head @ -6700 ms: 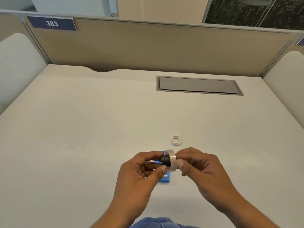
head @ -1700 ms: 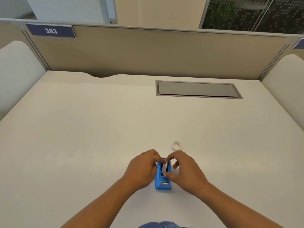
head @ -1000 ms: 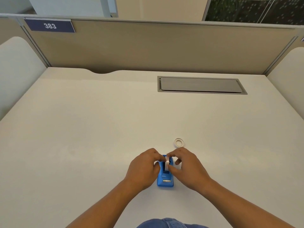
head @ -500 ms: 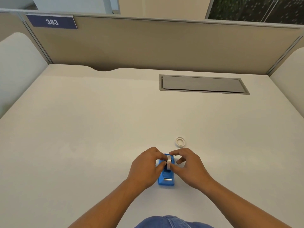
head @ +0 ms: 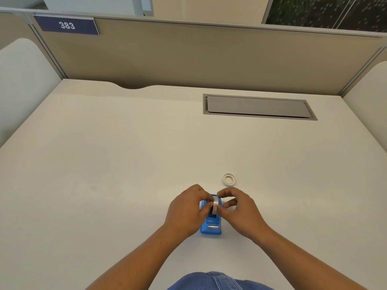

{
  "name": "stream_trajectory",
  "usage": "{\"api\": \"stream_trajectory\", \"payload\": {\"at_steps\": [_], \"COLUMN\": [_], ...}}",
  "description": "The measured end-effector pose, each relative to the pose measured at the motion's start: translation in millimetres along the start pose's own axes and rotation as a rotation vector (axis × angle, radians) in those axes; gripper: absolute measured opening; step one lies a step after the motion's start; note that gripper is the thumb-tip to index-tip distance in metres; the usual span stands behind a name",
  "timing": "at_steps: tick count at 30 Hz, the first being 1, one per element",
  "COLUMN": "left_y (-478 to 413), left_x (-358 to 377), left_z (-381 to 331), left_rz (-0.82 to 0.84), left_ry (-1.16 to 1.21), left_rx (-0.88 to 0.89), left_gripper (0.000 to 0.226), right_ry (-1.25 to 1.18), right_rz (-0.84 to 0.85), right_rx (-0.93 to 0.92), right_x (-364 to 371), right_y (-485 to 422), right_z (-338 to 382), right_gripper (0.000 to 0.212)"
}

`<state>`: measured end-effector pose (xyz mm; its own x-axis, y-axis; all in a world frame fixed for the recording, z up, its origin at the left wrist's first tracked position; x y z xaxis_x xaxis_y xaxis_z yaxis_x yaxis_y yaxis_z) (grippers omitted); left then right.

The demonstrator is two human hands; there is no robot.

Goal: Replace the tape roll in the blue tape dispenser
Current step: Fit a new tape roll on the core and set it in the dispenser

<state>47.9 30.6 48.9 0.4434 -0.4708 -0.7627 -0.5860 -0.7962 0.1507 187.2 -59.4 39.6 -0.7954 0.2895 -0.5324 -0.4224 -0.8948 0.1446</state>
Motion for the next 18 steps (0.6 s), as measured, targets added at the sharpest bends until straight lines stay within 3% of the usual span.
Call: {"api": "stream_trajectory", "payload": {"at_steps": [12,18], "left_y": [-4.9,-10.5], "left_x": [-2.4,-3.2], "left_z": [-0.7,-2.0], "left_rz": [-0.010,0.060], "left_ry": [-0.001,-0.027], "left_rx": [-0.011,0.005], "left_gripper": [0.019,0.022], "right_ry": [-0.050,-0.019], "right_rz": [-0.004,0.007], "right_rx": [0.020,0.028], "right_x": [2.3,4.1], "right_y": [2.9,1.3], "right_z": [-3.1,-5.4], "right_gripper": [0.035,0.044]}}
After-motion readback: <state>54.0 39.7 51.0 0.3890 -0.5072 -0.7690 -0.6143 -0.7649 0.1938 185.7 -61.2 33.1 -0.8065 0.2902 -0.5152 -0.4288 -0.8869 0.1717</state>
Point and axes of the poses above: each hand's wrist, its own y-axis away from the middle knuckle, its own x-axis out of the palm, z = x × y, the point moved 2 cm from there along -y, towards the middle knuckle, and after that the axes turned 8 degrees about -x, right-handed, at the moved point
